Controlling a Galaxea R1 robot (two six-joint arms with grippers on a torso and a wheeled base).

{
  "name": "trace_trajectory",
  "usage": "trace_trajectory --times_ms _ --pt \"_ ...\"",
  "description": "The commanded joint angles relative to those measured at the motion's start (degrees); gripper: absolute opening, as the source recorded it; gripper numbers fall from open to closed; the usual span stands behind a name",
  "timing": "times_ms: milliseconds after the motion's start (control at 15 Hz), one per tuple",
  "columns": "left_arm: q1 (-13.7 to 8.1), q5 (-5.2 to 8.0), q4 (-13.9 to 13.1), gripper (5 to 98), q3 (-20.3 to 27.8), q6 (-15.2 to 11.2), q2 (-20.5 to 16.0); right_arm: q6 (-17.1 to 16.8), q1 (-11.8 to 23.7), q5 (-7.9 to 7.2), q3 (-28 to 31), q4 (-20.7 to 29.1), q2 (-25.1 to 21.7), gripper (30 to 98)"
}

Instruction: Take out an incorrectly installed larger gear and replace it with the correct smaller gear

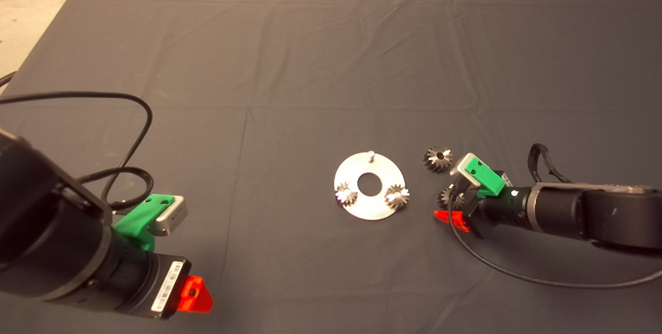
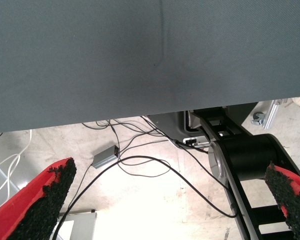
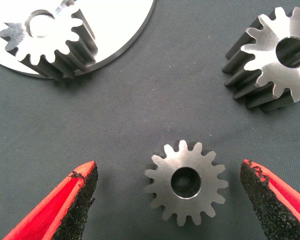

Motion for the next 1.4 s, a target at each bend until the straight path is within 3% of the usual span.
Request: trace_trajectory --times_ms 0,333,1333 --pt "-0.4 0.72 -0.6 97.8 0.6 0.1 -0.1 0.2 0.4 0.20 0.4 -1.6 -0.3 75.9" --pt "-0.4 1.16 -0.6 97.8 0.6 0.1 -0.1 0.0 0.3 0.20 0.2 -1.6 -0.5 70.7" --pt "-0.4 1.25 -0.6 97.8 0.6 0.1 -0.3 -0.1 -0.7 0.11 -1.1 -1.6 -0.7 70.7"
